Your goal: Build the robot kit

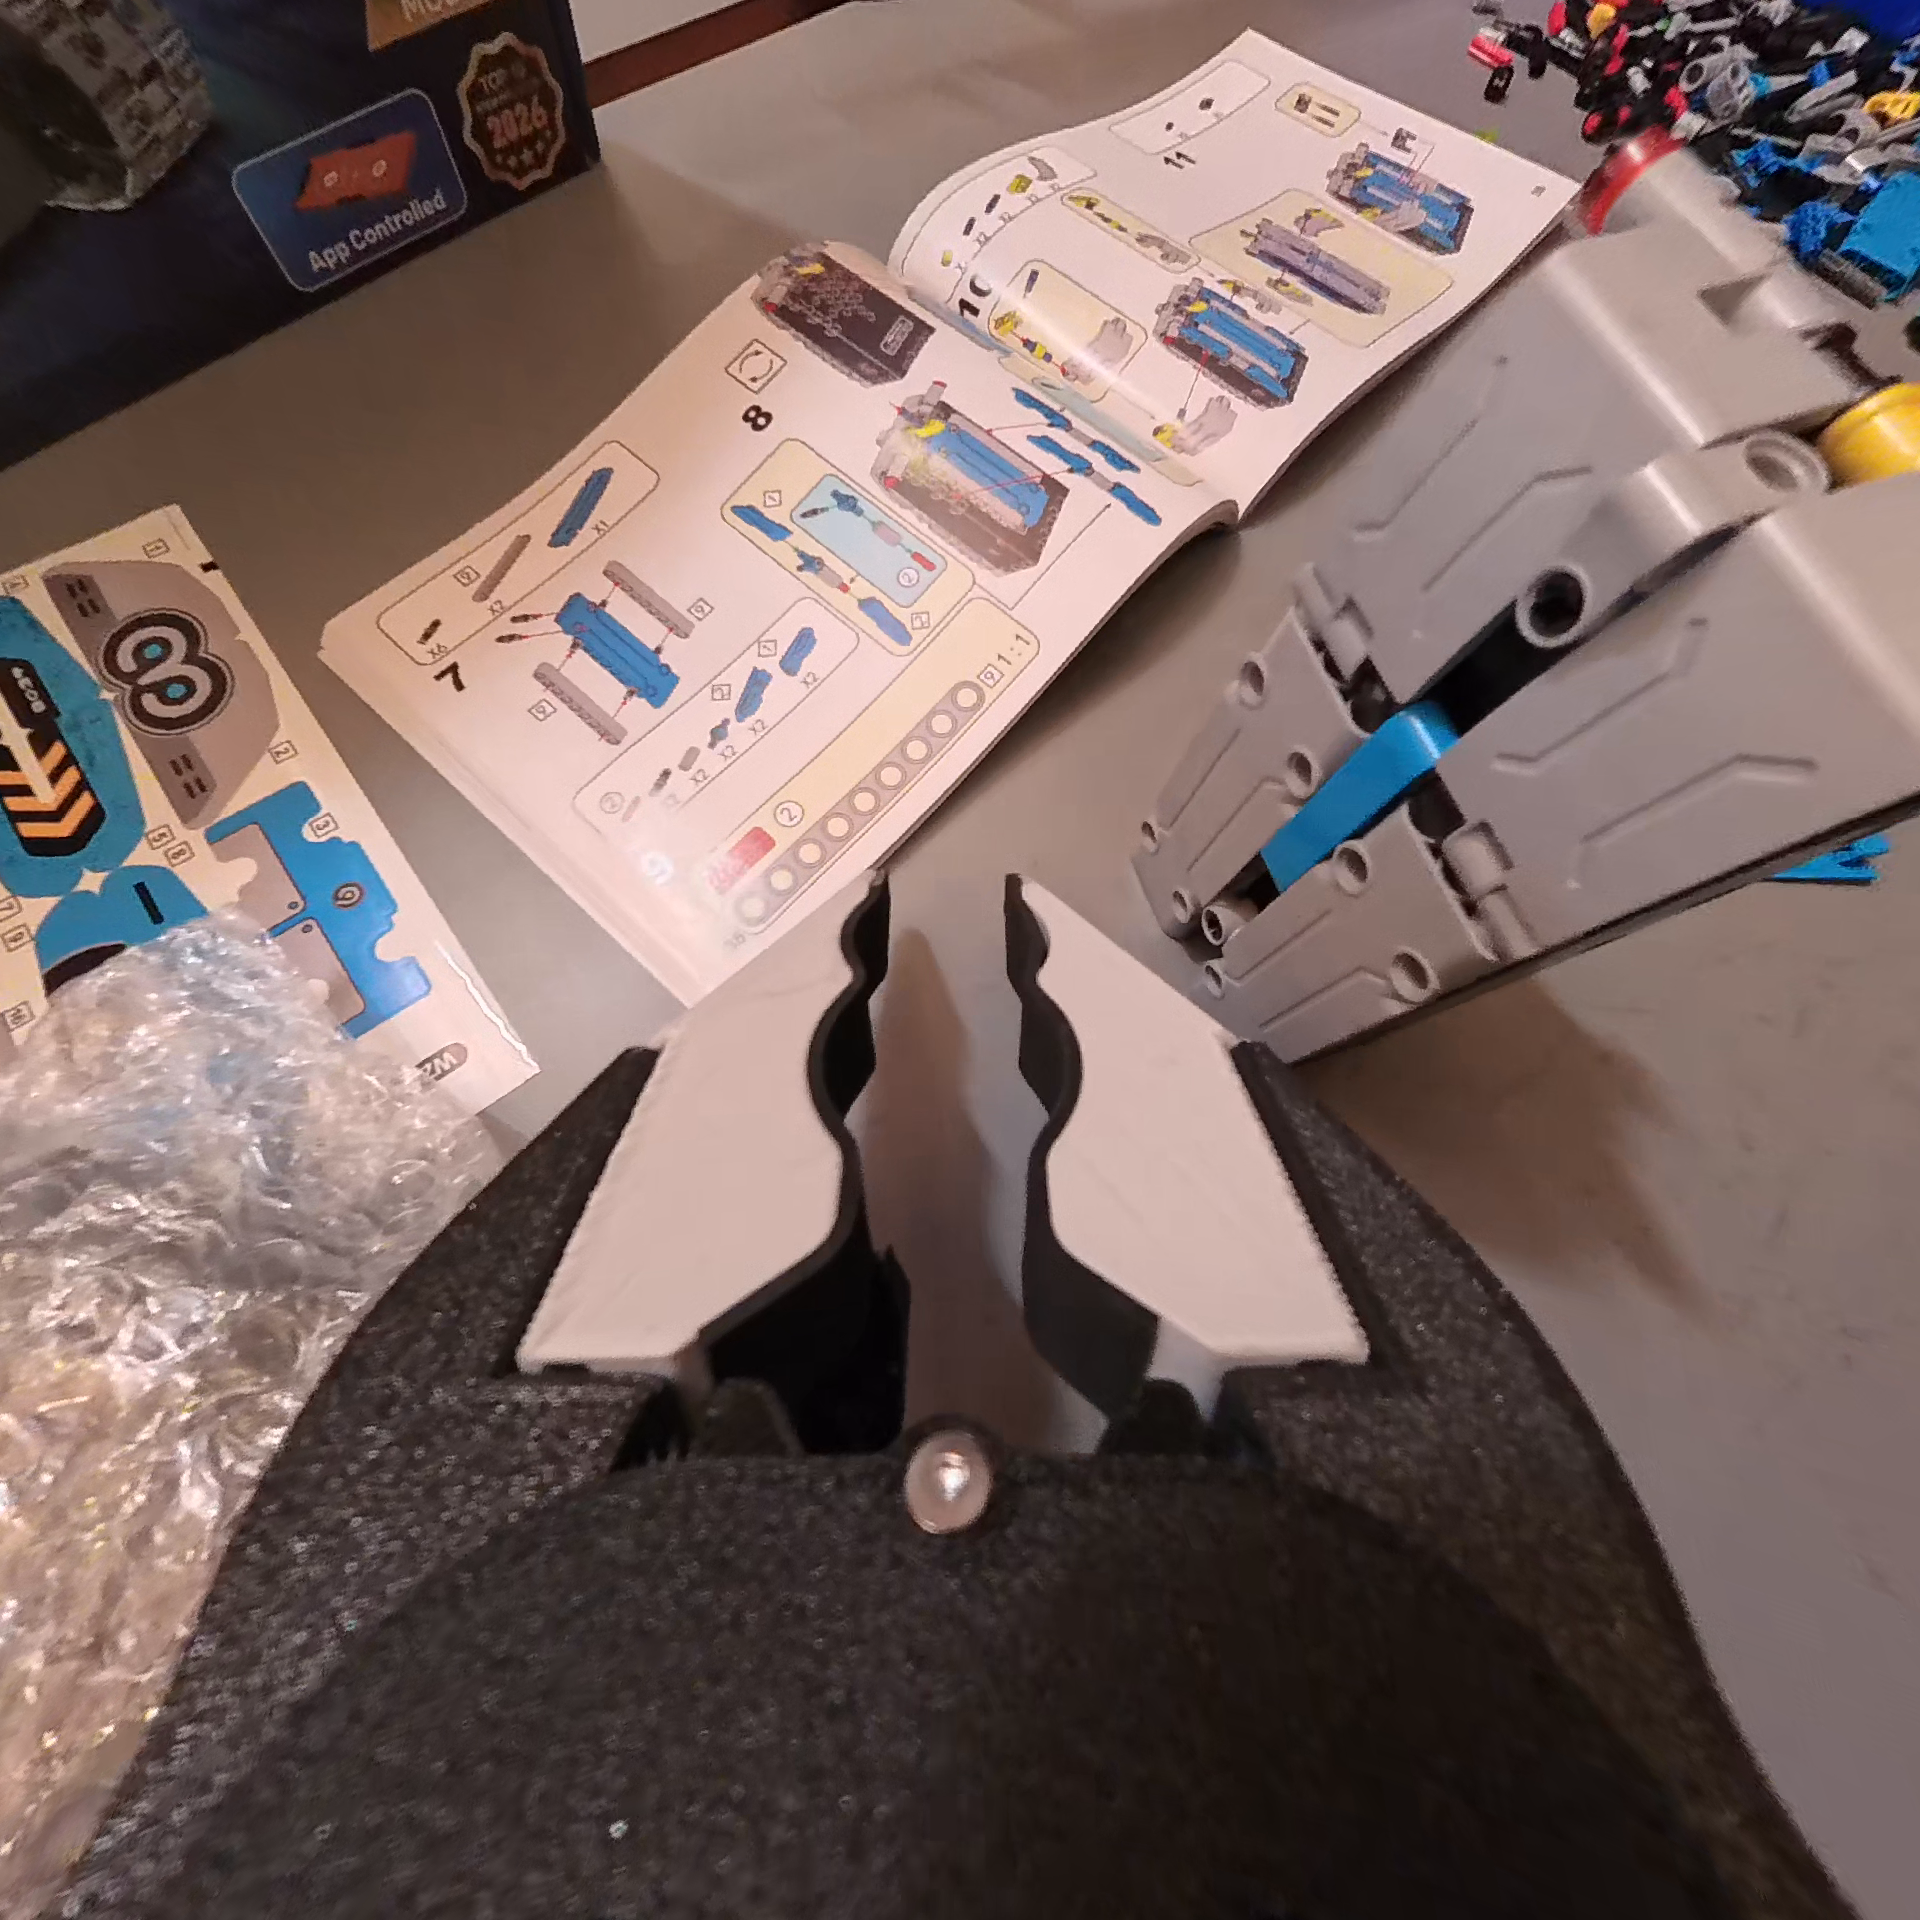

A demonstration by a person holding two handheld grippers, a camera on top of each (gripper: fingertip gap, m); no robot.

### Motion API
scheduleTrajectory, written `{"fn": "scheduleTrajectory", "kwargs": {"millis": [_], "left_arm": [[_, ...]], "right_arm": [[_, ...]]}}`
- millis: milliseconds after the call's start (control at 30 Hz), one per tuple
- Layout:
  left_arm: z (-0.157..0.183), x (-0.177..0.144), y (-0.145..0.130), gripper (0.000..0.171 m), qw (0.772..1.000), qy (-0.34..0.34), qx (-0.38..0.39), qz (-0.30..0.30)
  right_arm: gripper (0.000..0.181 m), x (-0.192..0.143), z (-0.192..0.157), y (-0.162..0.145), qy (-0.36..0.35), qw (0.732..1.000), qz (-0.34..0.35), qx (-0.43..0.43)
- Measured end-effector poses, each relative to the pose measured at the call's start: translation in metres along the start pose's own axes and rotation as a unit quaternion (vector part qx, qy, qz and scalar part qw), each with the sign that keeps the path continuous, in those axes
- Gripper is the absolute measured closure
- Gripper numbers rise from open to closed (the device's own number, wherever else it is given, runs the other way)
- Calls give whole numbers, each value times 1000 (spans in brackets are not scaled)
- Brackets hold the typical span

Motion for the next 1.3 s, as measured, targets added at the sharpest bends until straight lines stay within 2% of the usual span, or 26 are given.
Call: {"fn": "scheduleTrajectory", "kwargs": {"millis": [367, 767, 933, 1300], "left_arm": [[1, 1, 0, 150, 1000, 7, 7, -5], [0, 2, -1, 150, 1000, 4, 4, -8], [0, 2, -1, 150, 1000, 3, 3, -9], [0, 3, -1, 150, 1000, 1, 1, -10]], "right_arm": [[158, -7, 10, -1, 40, 998, 30, 35], [158, 2, 7, -4, 19, 1000, 1, 16], [166, 1, 26, -9, -23, 998, -9, 55], [166, -13, 50, -17, -43, 994, 12, 103]]}}
Point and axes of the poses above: each gripper's, where its closed fingertips meet, x out along the fingers, y out of its top, z = x × y across the jaws, the point moved 5 cm from there along -x, back along the fingers, and after that the axes turned 15 degrees about -z, right-handed, at the moved point
